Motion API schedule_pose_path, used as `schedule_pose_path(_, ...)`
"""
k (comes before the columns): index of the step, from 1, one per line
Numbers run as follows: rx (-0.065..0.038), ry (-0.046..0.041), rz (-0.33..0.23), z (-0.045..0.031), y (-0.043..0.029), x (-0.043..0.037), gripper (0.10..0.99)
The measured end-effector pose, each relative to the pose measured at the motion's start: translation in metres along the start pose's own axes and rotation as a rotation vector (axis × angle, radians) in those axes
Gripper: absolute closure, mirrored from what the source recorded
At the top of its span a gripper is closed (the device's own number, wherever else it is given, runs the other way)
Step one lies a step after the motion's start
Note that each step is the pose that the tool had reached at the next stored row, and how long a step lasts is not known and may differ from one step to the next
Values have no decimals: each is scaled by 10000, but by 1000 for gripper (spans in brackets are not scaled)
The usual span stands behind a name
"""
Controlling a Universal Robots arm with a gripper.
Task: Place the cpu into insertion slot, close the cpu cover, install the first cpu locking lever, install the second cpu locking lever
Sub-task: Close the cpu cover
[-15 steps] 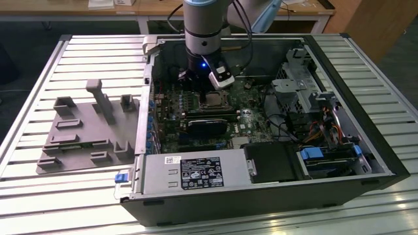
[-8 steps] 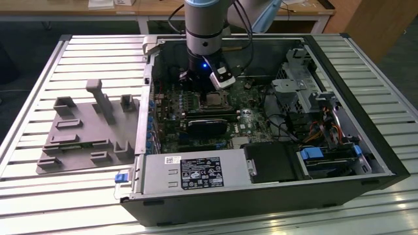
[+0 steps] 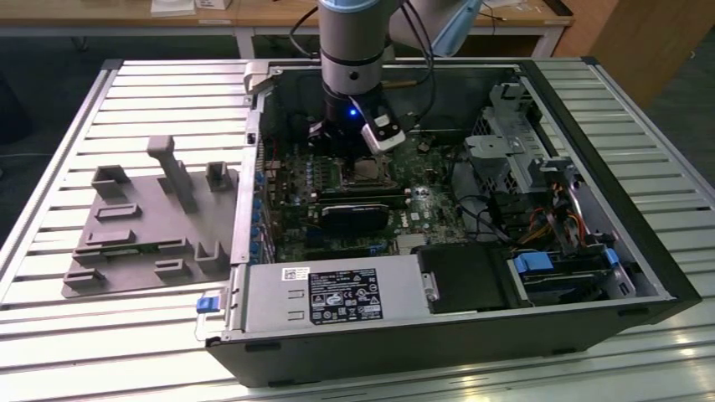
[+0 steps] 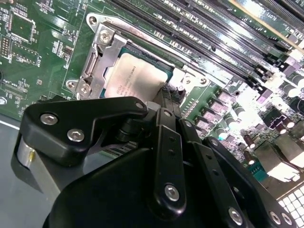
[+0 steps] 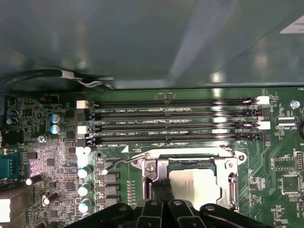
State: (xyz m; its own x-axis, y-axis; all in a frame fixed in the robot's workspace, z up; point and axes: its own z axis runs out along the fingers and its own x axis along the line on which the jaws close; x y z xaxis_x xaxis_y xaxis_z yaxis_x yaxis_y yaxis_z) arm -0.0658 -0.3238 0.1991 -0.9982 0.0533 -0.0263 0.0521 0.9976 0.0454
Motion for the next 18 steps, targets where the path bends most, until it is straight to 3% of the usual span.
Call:
schedule_pose_path(4, 2, 0, -1, -11, 1, -1, 984)
schedule_pose_path(11, 2, -1, -1, -104, 5, -4, 984)
schedule_pose_path(16, 2, -1, -1, -105, 5, -11, 984)
schedule_pose_path(18, 2, -1, 0, -103, 7, -52, 984)
